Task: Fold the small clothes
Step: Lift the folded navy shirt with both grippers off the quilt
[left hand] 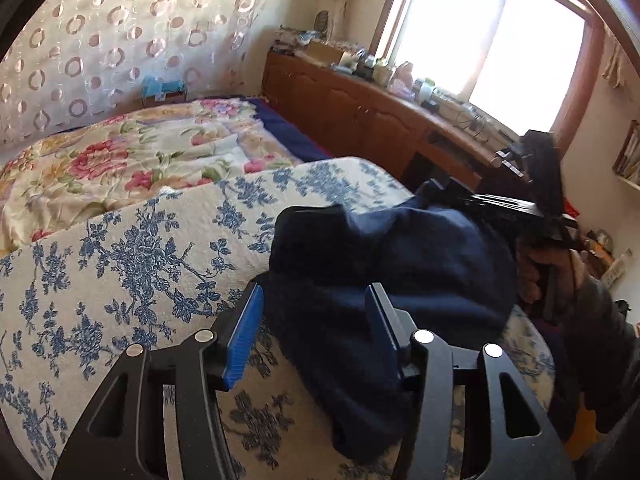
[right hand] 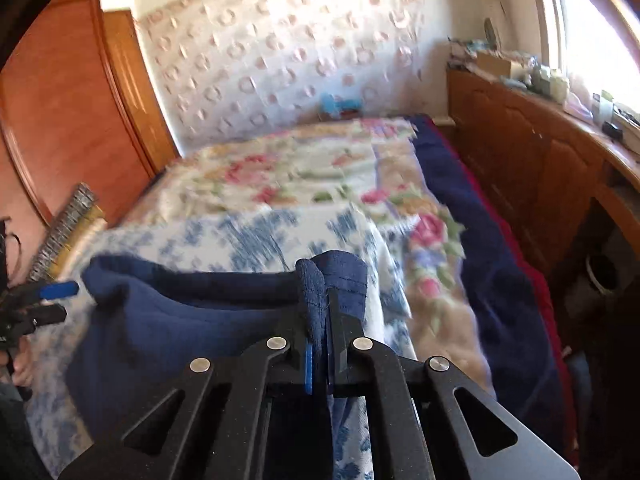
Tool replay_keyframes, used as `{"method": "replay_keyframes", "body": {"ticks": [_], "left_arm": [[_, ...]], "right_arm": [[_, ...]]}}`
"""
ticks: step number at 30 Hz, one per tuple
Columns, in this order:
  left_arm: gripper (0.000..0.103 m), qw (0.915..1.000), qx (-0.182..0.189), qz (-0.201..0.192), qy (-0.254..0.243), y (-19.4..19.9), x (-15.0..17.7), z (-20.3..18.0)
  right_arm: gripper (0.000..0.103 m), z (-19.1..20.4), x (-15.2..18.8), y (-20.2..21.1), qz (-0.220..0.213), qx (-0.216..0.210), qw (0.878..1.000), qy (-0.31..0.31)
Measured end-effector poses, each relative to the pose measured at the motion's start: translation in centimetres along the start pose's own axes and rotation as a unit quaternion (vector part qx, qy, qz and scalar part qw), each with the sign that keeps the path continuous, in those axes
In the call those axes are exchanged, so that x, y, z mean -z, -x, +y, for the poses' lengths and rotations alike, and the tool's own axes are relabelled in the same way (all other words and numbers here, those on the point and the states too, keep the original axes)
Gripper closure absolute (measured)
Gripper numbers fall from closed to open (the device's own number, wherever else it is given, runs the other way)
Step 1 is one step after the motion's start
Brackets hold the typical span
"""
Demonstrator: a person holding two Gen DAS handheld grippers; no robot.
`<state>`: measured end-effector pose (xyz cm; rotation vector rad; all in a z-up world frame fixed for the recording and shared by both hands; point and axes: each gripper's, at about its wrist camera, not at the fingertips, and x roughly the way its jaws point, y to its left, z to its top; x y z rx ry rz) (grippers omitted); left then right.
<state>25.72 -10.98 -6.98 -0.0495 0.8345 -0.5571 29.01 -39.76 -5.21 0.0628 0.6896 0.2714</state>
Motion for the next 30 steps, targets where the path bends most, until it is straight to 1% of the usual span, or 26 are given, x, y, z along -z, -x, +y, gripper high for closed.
{"method": "replay_keyframes", "body": {"ticks": [3,4,5,6,7,8,9,10,11,12,15,18,21,23,25,26,27,28,29,30], "left_arm": [[0.049,0.9989,-0.03,0.032,0.018,-2.7,-0.3,1.2],[0.049,0.9987,-0.027,0.038,0.022,-3.1,-0.2,1.4],[0.049,0.9984,-0.018,0.046,0.029,-3.5,0.0,1.7],[0.049,0.9981,-0.013,0.05,0.035,-3.7,0.1,1.9],[0.048,0.9979,-0.008,0.05,0.04,-3.8,0.2,2.0],[0.048,0.998,-0.005,0.048,0.042,-3.7,0.3,2.1],[0.048,0.9979,-0.002,0.048,0.044,-3.7,0.3,2.2],[0.048,0.9978,-0.001,0.048,0.047,-3.7,0.4,2.2],[0.048,0.9976,0.001,0.047,0.05,-3.7,0.3,2.2],[0.048,0.9976,0.002,0.045,0.053,-3.7,0.4,2.2],[0.048,0.9977,0.005,0.045,0.052,-3.6,0.4,2.0],[0.049,0.9962,0.032,0.049,0.064,-3.8,0.3,2.0],[0.052,0.9961,0.038,0.051,0.062,-3.9,0.3,1.9],[0.064,0.9953,0.048,0.052,0.066,-3.9,0.2,2.0],[0.081,0.9937,0.069,0.054,0.071,-3.8,0.3,2.0],[0.083,0.9939,0.071,0.051,0.067,-3.7,0.3,1.8],[0.085,0.9946,0.071,0.045,0.061,-3.4,0.3,1.5],[0.087,0.9952,0.07,0.04,0.056,-3.2,0.3,1.3],[0.087,0.9958,0.069,0.032,0.051,-2.8,0.3,0.9],[0.088,0.996,0.072,0.022,0.048,-2.3,0.2,0.6]], "right_arm": [[0.099,-0.1,-0.2,0.1,0.003,0.014,1.0,-0.006],[0.099,-0.1,-0.4,0.5,0.0,0.012,1.0,-0.01],[0.094,0.2,-0.6,0.9,0.001,0.01,1.0,-0.013],[0.082,0.6,-0.8,1.3,0.002,0.016,1.0,-0.014],[0.062,1.0,-1.0,1.4,0.0,0.018,1.0,-0.012],[0.052,1.1,-1.1,1.9,-0.002,0.011,1.0,-0.01],[0.04,1.6,-0.9,2.5,-0.005,0.004,1.0,-0.008],[0.035,1.7,-0.8,3.0,-0.007,-0.001,1.0,-0.008],[0.034,1.8,-0.3,3.4,-0.007,-0.003,1.0,-0.009],[0.031,2.0,0.0,3.6,-0.004,-0.006,1.0,-0.008],[0.03,1.9,1.5,2.9,0.015,-0.015,1.0,-0.003],[0.029,1.6,2.3,1.6,0.043,-0.011,0.999,-0.011],[0.029,1.1,2.0,0.4,0.059,-0.026,0.998,-0.028],[0.029,1.1,1.9,-0.1,0.063,-0.038,0.997,-0.028],[0.029,0.8,1.8,-0.6,0.07,-0.058,0.995,-0.037],[0.029,0.6,1.7,-0.7,0.066,-0.062,0.995,-0.039],[0.031,0.5,1.7,-0.7,0.065,-0.063,0.995,-0.037],[0.039,0.5,1.6,-0.7,0.065,-0.07,0.995,-0.033],[0.044,0.4,1.5,-0.7,0.067,-0.077,0.994,-0.031],[0.056,0.2,1.6,-0.6,0.067,-0.082,0.994,-0.03]]}}
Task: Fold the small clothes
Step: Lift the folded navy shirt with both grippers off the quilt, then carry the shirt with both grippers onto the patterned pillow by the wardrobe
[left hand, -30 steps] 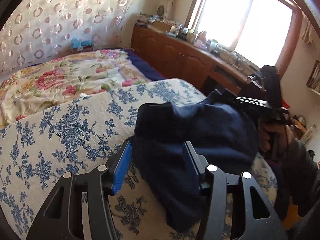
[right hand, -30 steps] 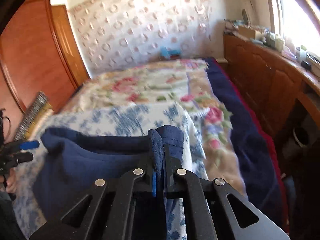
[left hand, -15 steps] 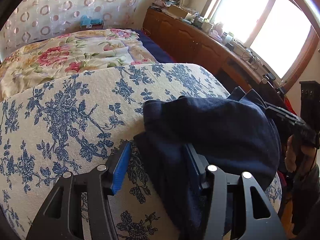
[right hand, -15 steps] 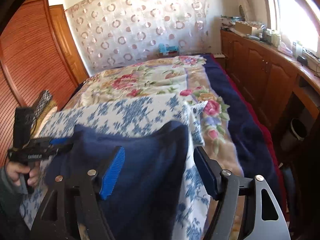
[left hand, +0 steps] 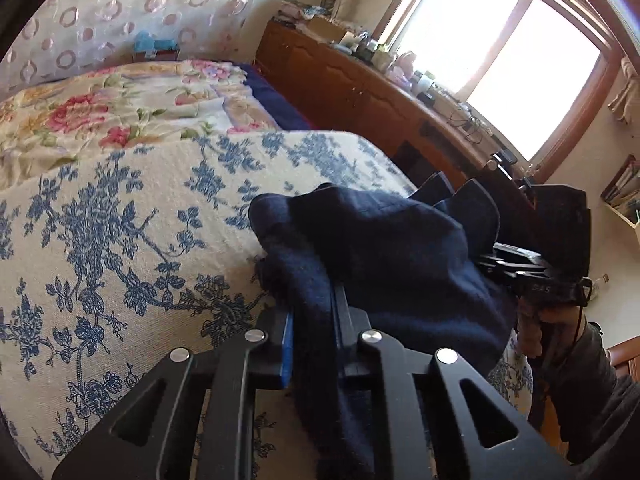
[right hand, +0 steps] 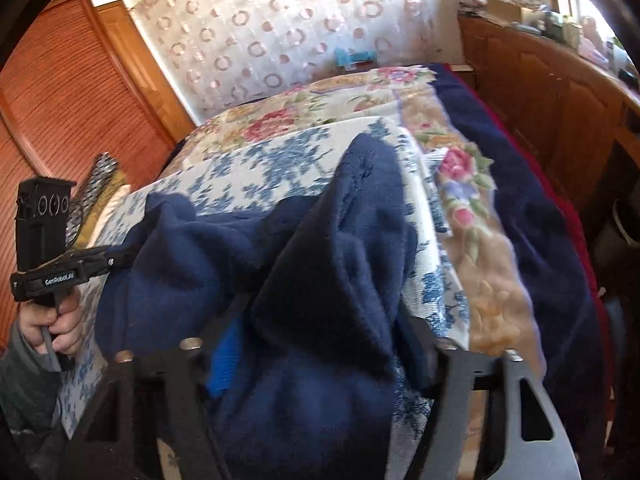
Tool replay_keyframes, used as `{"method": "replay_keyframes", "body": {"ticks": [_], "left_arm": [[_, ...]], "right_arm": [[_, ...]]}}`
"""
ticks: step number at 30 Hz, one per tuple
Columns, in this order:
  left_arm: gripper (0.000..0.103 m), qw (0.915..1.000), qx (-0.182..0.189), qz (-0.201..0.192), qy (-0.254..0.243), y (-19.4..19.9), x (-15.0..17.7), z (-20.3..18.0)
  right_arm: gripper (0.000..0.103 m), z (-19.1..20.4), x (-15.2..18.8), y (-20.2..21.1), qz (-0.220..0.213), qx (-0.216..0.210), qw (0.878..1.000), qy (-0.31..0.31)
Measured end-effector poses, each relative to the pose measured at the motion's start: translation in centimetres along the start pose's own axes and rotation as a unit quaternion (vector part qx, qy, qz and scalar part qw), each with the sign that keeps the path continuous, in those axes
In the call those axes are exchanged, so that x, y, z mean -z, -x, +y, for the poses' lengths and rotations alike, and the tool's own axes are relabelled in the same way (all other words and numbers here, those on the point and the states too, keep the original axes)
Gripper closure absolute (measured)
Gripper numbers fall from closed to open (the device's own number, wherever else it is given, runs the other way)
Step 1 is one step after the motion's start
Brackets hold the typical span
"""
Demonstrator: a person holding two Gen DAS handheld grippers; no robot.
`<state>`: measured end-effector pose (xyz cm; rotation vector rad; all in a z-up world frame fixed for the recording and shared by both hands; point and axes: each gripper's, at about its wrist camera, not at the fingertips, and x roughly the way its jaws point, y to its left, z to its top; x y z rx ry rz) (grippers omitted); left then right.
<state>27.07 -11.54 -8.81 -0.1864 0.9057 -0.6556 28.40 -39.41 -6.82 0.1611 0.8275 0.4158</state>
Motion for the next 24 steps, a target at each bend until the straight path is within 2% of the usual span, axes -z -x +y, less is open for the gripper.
{"method": "replay_keyframes", "body": {"ticks": [1,4,9,14,18,22,24], "left_arm": [[0.088,1.0,0.002,-0.006,-0.003,0.3,-0.1,-0.2],[0.089,0.9992,0.014,-0.035,-0.013,2.4,-0.4,-1.3],[0.089,0.9963,0.016,-0.079,-0.03,6.2,-0.3,-2.4],[0.089,0.9897,-0.004,-0.143,-0.006,12.2,-0.2,-0.2],[0.089,0.979,-0.052,-0.197,0.012,18.0,0.7,2.3],[0.089,0.9611,-0.113,-0.249,0.037,24.3,2.2,5.5],[0.089,0.9491,-0.147,-0.273,0.057,27.4,3.2,7.6]], "right_arm": [[0.066,-0.1,-0.1,0.1,0.001,-0.011,1.0,0.001],[0.08,0.2,-0.1,0.7,-0.013,0.001,1.0,0.021],[0.082,2.7,-1.9,3.3,-0.066,0.012,0.995,0.067],[0.082,7.1,-5.3,4.6,-0.101,-0.01,0.987,0.127],[0.082,13.0,-9.2,3.8,-0.124,-0.046,0.971,0.198],[0.082,19.8,-13.0,1.4,-0.133,-0.084,0.951,0.264],[0.082,23.1,-14.8,-0.2,-0.138,-0.101,0.941,0.292]]}}
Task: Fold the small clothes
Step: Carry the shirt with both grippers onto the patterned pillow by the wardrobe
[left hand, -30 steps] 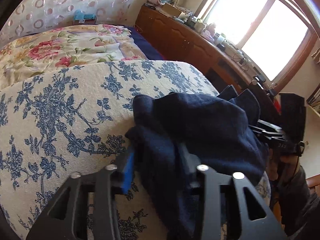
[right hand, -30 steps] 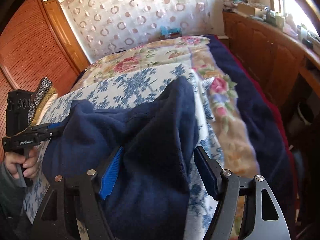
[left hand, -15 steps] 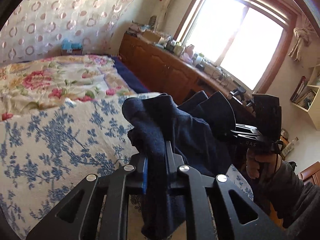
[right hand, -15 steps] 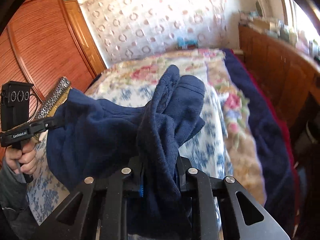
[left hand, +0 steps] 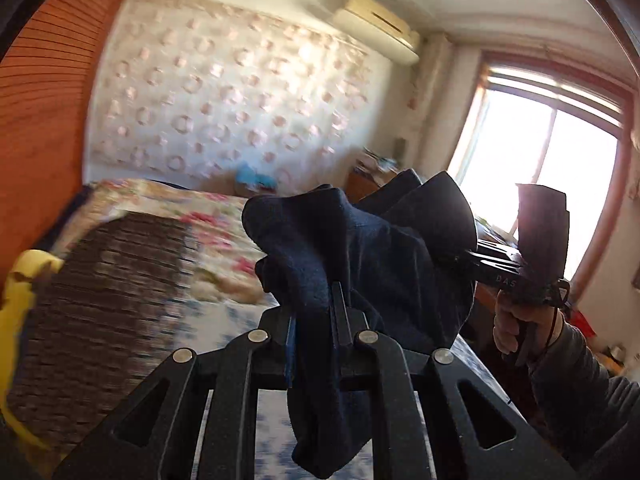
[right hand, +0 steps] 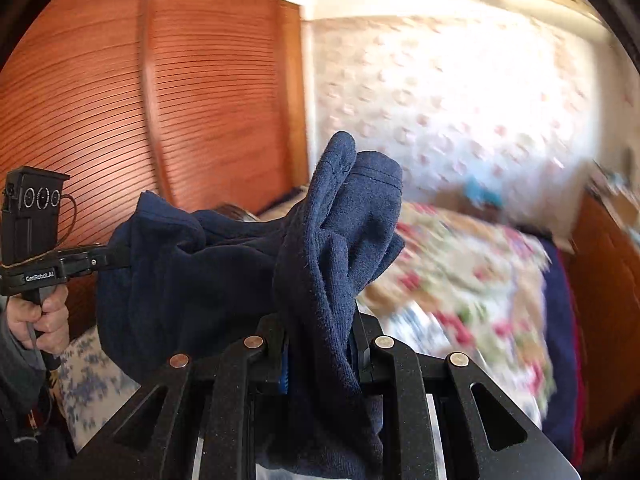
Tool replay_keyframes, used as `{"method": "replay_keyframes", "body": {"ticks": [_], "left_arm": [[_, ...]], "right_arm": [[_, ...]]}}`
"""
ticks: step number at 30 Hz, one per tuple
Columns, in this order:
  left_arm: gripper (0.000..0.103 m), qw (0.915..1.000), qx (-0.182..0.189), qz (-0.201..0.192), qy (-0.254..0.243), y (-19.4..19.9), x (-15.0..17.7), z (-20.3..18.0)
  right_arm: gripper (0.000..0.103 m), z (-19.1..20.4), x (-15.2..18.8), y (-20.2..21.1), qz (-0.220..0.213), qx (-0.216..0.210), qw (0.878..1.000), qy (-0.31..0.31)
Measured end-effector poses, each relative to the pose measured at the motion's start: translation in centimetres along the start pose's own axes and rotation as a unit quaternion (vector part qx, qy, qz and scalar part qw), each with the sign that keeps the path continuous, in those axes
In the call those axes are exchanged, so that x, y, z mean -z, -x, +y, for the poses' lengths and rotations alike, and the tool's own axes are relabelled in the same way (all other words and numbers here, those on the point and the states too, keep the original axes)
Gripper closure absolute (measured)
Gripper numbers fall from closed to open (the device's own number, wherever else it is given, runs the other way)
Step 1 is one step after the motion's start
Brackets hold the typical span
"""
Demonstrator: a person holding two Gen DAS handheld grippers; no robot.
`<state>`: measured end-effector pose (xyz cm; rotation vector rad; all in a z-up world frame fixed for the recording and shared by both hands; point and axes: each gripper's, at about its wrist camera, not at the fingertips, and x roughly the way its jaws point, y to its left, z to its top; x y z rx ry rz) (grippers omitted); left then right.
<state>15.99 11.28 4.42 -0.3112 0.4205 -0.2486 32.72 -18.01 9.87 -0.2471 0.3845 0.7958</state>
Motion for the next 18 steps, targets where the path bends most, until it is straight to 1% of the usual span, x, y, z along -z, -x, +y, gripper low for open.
{"method": "replay_keyframes", "body": {"ticks": [3,5,6,9,11,12,13,15,17,18], "left_arm": [[0.089,0.9984,-0.047,-0.025,0.018,2.2,-0.4,3.5],[0.089,0.9959,-0.073,-0.038,0.036,3.3,-0.2,5.9],[0.089,0.9945,-0.084,-0.041,0.047,3.8,0.1,7.1],[0.089,0.9915,-0.106,-0.037,0.067,4.4,1.4,9.6],[0.089,0.9893,-0.114,-0.033,0.084,4.3,2.6,11.1],[0.089,0.9876,-0.123,-0.031,0.092,4.3,3.1,12.0],[0.089,0.9862,-0.132,-0.029,0.096,4.3,3.6,12.5],[0.089,0.9841,-0.139,-0.027,0.107,4.0,4.1,13.2],[0.089,0.982,-0.148,-0.023,0.115,4.6,5.2,13.6],[0.089,0.9809,-0.155,-0.02,0.115,4.8,5.7,13.8]], "right_arm": [[0.082,2.7,-4.0,-4.4,-0.007,-0.033,0.999,0.03],[0.083,4.4,-6.0,-7.0,-0.011,-0.047,0.997,0.054],[0.083,5.5,-7.2,-8.7,-0.011,-0.056,0.996,0.065],[0.083,6.8,-9.4,-13.8,-0.002,-0.07,0.994,0.087],[0.084,8.3,-10.6,-17.6,0.002,-0.076,0.992,0.1],[0.084,8.2,-10.9,-19.4,0.01,-0.079,0.991,0.106],[0.084,9.0,-11.1,-21.1,0.014,-0.079,0.99,0.115],[0.084,10.1,-11.2,-23.8,0.026,-0.085,0.988,0.124],[0.084,11.0,-11.3,-26.0,0.032,-0.089,0.988,0.125],[0.084,11.0,-12.0,-26.9,0.036,-0.094,0.988,0.12]]}}
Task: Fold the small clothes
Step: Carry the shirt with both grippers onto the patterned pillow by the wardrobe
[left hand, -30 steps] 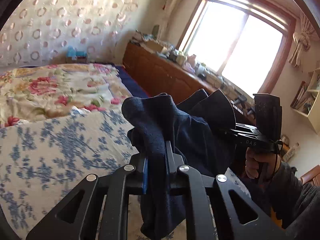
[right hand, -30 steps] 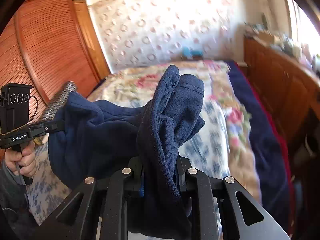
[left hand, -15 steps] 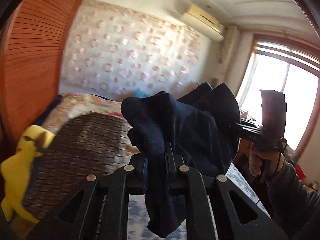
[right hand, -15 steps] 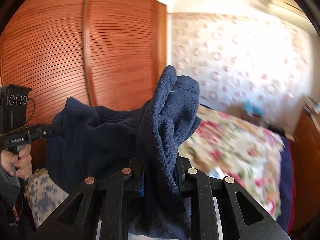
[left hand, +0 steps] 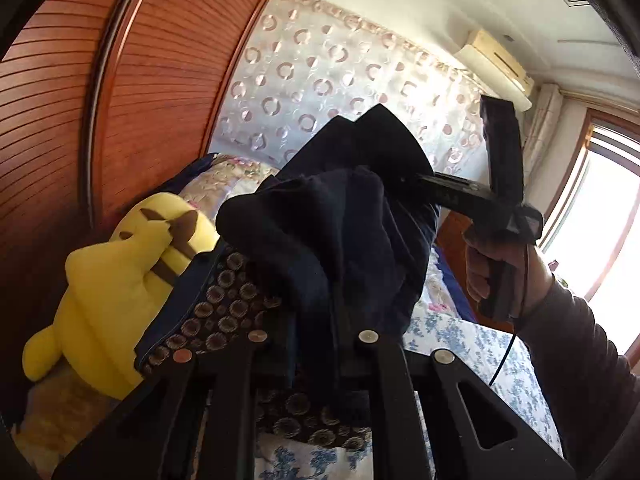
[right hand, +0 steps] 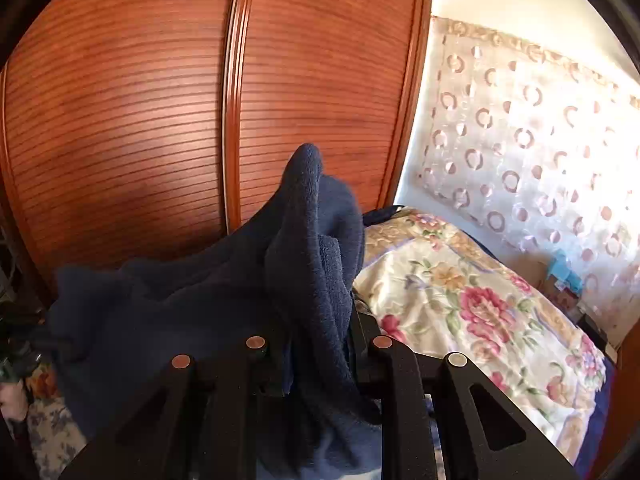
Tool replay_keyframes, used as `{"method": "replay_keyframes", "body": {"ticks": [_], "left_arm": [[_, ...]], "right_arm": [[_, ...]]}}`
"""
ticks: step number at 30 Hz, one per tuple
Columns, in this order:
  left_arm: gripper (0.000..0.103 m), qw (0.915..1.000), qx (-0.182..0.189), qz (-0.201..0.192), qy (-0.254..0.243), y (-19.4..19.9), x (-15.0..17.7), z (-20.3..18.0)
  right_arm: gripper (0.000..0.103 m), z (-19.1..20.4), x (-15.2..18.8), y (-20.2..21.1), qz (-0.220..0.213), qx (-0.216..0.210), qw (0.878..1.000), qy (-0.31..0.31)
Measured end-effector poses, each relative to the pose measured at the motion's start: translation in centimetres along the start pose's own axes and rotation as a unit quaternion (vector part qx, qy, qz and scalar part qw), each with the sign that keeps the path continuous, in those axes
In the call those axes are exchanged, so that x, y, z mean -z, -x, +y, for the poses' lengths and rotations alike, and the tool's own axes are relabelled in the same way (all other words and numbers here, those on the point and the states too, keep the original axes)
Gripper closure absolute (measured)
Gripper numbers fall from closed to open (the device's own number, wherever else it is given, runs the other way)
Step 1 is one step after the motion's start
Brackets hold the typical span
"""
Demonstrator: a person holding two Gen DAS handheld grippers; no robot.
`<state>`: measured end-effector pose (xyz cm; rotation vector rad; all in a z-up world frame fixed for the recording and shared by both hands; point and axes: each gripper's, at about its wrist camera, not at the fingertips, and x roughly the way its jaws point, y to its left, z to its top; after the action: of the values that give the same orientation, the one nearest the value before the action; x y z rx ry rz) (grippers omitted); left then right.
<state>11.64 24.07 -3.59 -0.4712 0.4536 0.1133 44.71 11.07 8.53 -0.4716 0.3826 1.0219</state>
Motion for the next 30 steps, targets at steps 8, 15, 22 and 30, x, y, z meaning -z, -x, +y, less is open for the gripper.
{"method": "replay_keyframes", "body": {"ticks": [8,15,22,30], "left_arm": [[0.089,0.9985,-0.039,0.037,0.002,-0.7,2.3,0.4],[0.089,0.9976,-0.051,0.046,0.008,-0.7,2.9,0.5],[0.088,0.9964,-0.066,0.046,-0.027,-1.6,3.2,-0.1],[0.062,0.9941,-0.087,0.022,-0.062,1.5,2.4,-1.5]], "right_arm": [[0.046,-1.0,-1.9,-2.9,0.012,0.048,0.997,-0.063],[0.045,1.7,0.6,-0.7,-0.008,0.005,0.999,-0.049],[0.045,1.0,2.8,-5.8,0.027,0.024,0.997,-0.072],[0.045,3.7,4.0,2.2,-0.003,0.055,0.994,-0.099]]}}
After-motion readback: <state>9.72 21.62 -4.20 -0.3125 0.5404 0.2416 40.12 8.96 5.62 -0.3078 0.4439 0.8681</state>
